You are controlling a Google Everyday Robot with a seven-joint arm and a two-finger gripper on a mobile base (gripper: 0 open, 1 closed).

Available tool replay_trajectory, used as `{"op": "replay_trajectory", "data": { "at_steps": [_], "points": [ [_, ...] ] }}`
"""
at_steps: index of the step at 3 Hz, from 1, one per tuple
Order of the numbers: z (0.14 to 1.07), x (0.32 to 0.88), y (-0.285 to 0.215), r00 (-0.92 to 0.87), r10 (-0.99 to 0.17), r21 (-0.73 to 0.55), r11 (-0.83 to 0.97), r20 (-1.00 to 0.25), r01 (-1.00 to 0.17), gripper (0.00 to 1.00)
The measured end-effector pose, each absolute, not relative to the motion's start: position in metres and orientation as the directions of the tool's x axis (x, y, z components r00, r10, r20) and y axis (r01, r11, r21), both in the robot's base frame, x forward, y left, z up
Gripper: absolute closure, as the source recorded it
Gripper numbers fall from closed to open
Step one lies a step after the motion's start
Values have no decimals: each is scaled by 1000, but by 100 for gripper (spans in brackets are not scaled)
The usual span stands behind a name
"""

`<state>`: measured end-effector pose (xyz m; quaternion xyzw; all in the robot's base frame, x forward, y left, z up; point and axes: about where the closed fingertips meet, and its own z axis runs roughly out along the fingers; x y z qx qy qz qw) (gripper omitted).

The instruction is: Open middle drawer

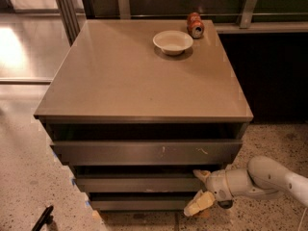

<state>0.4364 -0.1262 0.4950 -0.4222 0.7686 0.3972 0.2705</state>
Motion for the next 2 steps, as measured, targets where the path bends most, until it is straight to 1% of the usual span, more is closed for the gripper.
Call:
{"op": "replay_trajectory", "data": {
  "at_steps": [1, 2],
  "points": [
    [500, 437, -126, -460, -434, 318, 361, -775, -877, 0],
    [500, 437, -126, -460, -434, 318, 361, -775, -877, 0]
  ]
}}
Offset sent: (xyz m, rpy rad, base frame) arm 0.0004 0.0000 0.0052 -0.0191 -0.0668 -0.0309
